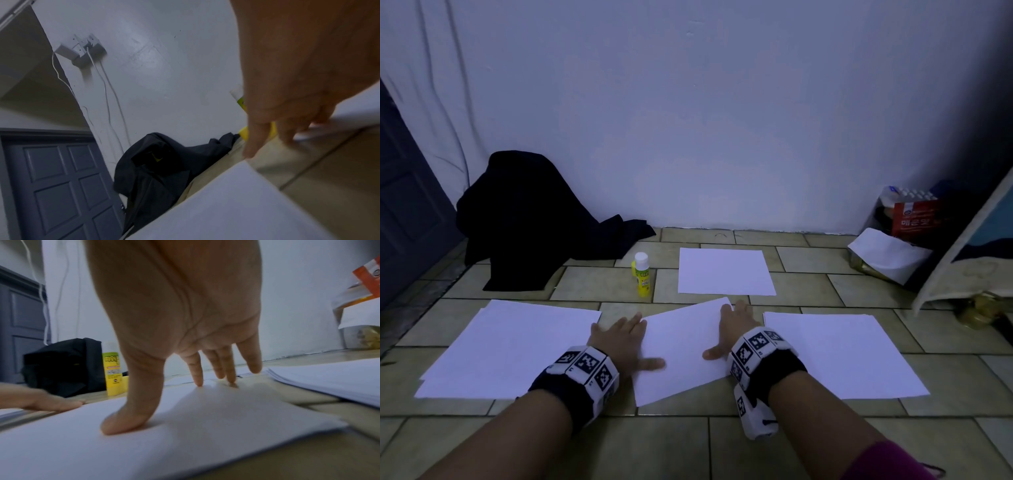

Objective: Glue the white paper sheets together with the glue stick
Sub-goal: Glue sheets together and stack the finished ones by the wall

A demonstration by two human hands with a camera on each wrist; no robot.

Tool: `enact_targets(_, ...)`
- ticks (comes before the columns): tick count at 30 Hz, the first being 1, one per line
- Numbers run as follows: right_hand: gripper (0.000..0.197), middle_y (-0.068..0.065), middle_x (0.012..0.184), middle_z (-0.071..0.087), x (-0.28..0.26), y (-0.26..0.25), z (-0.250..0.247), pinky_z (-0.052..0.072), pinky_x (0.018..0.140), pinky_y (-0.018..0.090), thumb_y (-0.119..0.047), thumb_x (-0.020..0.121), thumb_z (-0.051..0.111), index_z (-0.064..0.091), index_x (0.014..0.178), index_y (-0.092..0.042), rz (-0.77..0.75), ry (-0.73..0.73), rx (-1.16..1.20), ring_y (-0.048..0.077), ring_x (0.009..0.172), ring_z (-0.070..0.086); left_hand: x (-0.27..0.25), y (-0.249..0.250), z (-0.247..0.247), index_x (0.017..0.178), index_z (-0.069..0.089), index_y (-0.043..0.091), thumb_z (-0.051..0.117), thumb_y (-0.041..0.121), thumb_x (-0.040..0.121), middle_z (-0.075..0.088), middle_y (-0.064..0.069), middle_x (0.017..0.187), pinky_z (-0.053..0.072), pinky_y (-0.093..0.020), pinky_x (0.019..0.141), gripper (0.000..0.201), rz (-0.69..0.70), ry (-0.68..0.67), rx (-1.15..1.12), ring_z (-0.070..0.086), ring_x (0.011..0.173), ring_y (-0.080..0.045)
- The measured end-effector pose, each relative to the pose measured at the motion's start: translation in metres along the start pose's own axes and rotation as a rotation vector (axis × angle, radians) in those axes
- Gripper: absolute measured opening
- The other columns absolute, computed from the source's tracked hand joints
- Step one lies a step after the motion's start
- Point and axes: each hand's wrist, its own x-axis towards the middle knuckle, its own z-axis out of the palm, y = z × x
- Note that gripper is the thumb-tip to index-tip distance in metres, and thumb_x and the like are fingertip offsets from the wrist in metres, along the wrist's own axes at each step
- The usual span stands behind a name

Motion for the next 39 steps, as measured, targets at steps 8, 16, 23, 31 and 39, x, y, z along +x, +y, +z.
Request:
enact_targets(8, 0.050, 0.015, 0.137, 0.025, -0.005, -0.022, 0.006, 0.038, 0.101, 0.048, -0.018, 0.088, 0.057, 0.040, 0.134, -0.017, -0.005, -0.032, -0.042, 0.034, 0.130, 0.025, -0.007, 0.046, -0.010, 0.140, 0.037, 0.012, 0.041, 0.020, 0.100, 0.039, -0.009, 0.146, 0.038, -0.039, 0.101, 0.042, 0.189, 0.244, 0.049, 0.041, 0.130, -0.025)
enact_targets(16, 0.051, 0.012, 0.137, 0.032, -0.010, -0.048, 0.030, 0.035, 0.098, 0.046, -0.022, 0.088, 0.053, 0.034, 0.135, -0.018, -0.072, 0.040, -0.005, 0.033, 0.128, 0.028, -0.008, 0.040, -0.018, 0.124, 0.053, 0.011, 0.073, 0.052, 0.077, 0.053, -0.007, 0.124, 0.046, -0.034, 0.093, 0.065, 0.118, 0.178, 0.073, 0.053, 0.114, -0.025)
enact_targets(23, 0.072, 0.000, 0.158, 0.001, -0.011, -0.059, 0.037, 0.021, 0.111, 0.052, -0.019, 0.088, 0.055, 0.015, 0.148, -0.022, -0.171, 0.001, -0.008, 0.027, 0.144, 0.006, 0.005, 0.027, 0.010, 0.152, -0.006, 0.002, 0.064, 0.071, 0.071, -0.012, -0.009, 0.161, 0.015, -0.052, 0.118, 0.127, 0.060, 0.067, -0.036, -0.008, 0.149, -0.023)
enact_targets(31, 0.067, -0.010, 0.160, -0.010, -0.002, -0.026, 0.015, -0.005, 0.117, 0.053, -0.033, 0.098, 0.035, -0.002, 0.153, -0.027, -0.280, -0.194, -0.068, 0.009, 0.147, -0.006, 0.006, 0.021, 0.010, 0.151, -0.016, 0.004, 0.058, 0.072, 0.075, -0.022, -0.007, 0.159, 0.008, -0.049, 0.120, 0.126, 0.089, -0.016, -0.039, -0.014, 0.148, -0.020)
enact_targets(39, 0.098, 0.003, 0.159, 0.010, -0.007, 0.003, 0.005, 0.010, 0.118, 0.049, -0.054, 0.084, 0.062, 0.006, 0.152, -0.012, -0.167, -0.081, -0.078, 0.019, 0.146, 0.012, 0.001, 0.019, 0.000, 0.153, -0.006, 0.005, 0.045, 0.071, 0.085, -0.011, -0.007, 0.161, 0.014, -0.046, 0.119, 0.108, 0.109, 0.012, -0.006, -0.002, 0.149, -0.018)
